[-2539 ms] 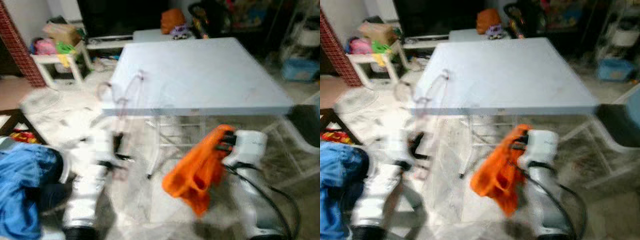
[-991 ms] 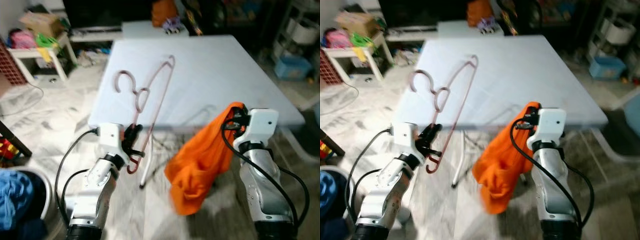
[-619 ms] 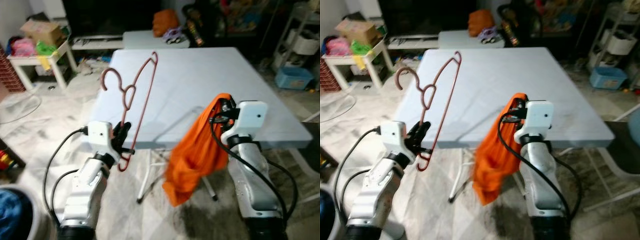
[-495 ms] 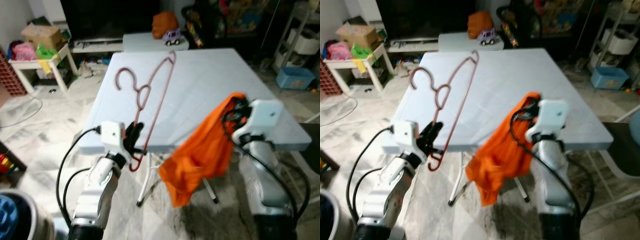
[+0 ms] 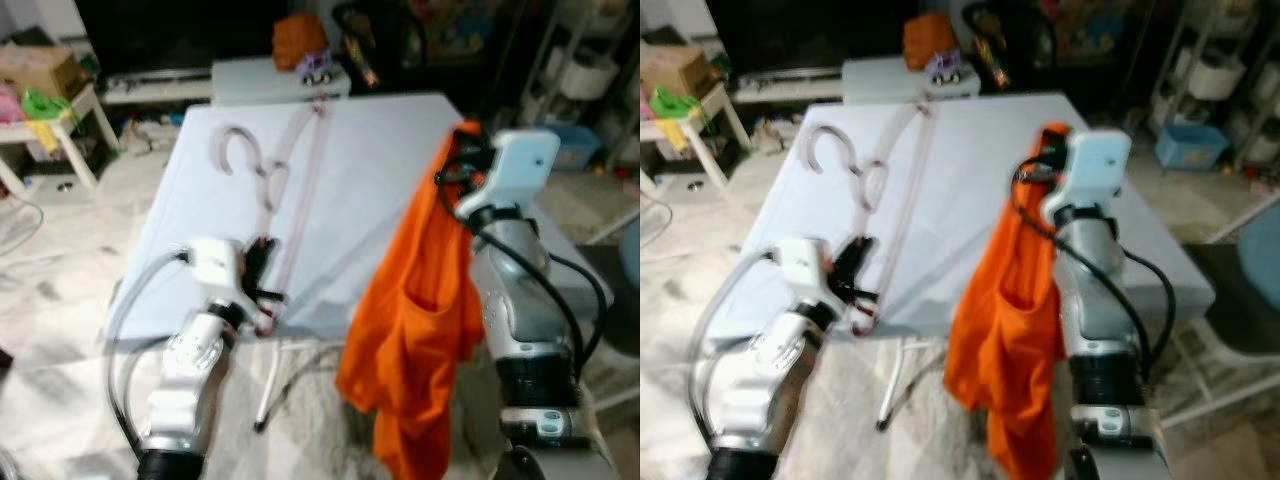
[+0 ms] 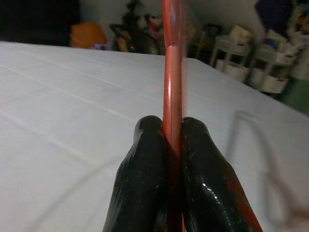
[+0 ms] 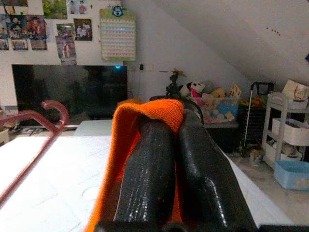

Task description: Hang hanger

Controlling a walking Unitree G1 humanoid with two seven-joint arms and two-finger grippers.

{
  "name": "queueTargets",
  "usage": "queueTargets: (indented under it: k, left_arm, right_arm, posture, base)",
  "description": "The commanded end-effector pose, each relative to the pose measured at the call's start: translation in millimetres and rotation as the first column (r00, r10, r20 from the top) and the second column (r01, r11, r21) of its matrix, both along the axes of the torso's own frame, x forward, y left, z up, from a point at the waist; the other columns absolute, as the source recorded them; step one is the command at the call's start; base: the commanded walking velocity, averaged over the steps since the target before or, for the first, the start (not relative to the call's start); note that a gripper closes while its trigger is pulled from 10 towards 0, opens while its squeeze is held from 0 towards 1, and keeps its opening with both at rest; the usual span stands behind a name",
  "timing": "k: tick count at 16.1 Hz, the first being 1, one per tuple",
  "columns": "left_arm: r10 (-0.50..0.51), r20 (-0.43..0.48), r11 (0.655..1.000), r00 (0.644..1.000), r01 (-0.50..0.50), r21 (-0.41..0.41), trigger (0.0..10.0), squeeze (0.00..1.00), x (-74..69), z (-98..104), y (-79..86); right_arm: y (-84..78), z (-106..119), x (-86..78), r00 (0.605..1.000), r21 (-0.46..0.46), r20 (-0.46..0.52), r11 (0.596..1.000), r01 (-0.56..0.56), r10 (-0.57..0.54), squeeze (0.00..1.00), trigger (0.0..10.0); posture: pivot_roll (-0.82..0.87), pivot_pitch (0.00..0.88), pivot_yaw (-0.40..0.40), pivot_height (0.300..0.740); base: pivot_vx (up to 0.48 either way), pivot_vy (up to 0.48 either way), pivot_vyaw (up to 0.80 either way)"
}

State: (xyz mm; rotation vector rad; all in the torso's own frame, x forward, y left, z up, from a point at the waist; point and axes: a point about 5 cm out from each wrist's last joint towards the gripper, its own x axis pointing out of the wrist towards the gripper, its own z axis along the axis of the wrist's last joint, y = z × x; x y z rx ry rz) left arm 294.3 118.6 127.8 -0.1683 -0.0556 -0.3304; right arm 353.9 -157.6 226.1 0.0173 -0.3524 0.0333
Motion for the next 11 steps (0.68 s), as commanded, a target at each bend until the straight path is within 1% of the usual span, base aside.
queueTargets:
  k: [1, 3, 4, 5, 6, 7, 9, 10, 11]
  left_arm:
    - [0.061, 0.047, 0.997, 0.997, -0.063, 0.035, 10.0, 0.0, -1.0, 8.5, 15.1]
    - [0.088, 0.037, 0.996, 0.995, -0.089, 0.029, 10.0, 0.0, -4.9, 6.0, 19.6]
    - [0.091, 0.034, 0.995, 0.995, -0.092, 0.03, 10.0, 0.0, -6.9, 5.0, 19.8]
    - [0.092, 0.032, 0.995, 0.995, -0.093, 0.033, 10.0, 0.0, -9.9, 3.9, 19.6]
    - [0.096, 0.034, 0.994, 0.995, -0.097, 0.04, 10.0, 0.0, -13.5, 3.8, 20.2]
    - [0.108, 0.032, 0.993, 0.994, -0.11, 0.046, 10.0, 0.0, -15.6, 4.1, 22.9]
    - [0.132, 0.028, 0.99, 0.991, -0.133, 0.052, 10.0, 0.0, -20.7, 4.4, 28.0]
    - [0.143, 0.026, 0.988, 0.989, -0.144, 0.056, 10.0, 0.0, -24.2, 4.2, 30.6]
    - [0.156, 0.02, 0.986, 0.987, -0.157, 0.063, 10.0, 0.0, -29.6, 3.5, 33.3]
  right_arm:
    - [19.0, 13.9, 6.8, 0.997, 0.035, 0.047, 0.997, -0.067, 0.065, 0.0, 0.0]
    - [37.1, 21.8, 21.4, 0.99, 0.033, 0.042, 0.99, -0.134, 0.132, 0.0, 0.0]
    - [42.9, 27.5, 28.4, 0.986, 0.03, 0.041, 0.986, -0.164, 0.163, 0.0, 0.0]
    - [50.7, 40.1, 38.2, 0.978, 0.016, 0.049, 0.979, -0.203, 0.202, 0.0, 0.0]
    - [58.6, 55.3, 48.0, 0.969, 0.027, 0.046, 0.969, -0.244, 0.243, 0.0, 0.0]
    - [63.0, 67.9, 53.4, 0.965, 0.016, 0.054, 0.966, -0.258, 0.257, 0.0, 0.0]
    - [69.6, 89.6, 59.1, 0.959, -0.01, 0.069, 0.961, -0.276, 0.276, 0.0, 0.0]
    - [71.3, 103.6, 61.1, 0.958, -0.03, 0.08, 0.961, -0.274, 0.276, 0.0, 0.0]
    - [67.5, 121.7, 63.3, 0.965, -0.039, 0.101, 0.97, -0.239, 0.242, 0.0, 0.0]
  posture:
    - [0.05, 0.025, -0.038, 0.74]
    - [0.07, 0.033, -0.047, 0.74]
    - [0.08, 0.035, -0.049, 0.74]
    - [0.1, 0.043, -0.054, 0.74]
    - [0.12, 0.053, -0.061, 0.74]
    - [0.13, 0.058, -0.064, 0.74]
    - [0.17, 0.078, -0.076, 0.74]
    - [0.18, 0.085, -0.081, 0.74]
    - [0.2, 0.097, -0.083, 0.74]
  base:
    - [0.0, 0.0, 0.0]
    - [0.0, 0.0, 0.0]
    - [0.0, 0.0, 0.0]
    - [0.0, 0.0, 0.0]
    - [0.0, 0.0, 0.0]
    - [0.0, 0.0, 0.0]
    - [0.0, 0.0, 0.0]
    - [0.0, 0.0, 0.0]
    - [0.0, 0.0, 0.0]
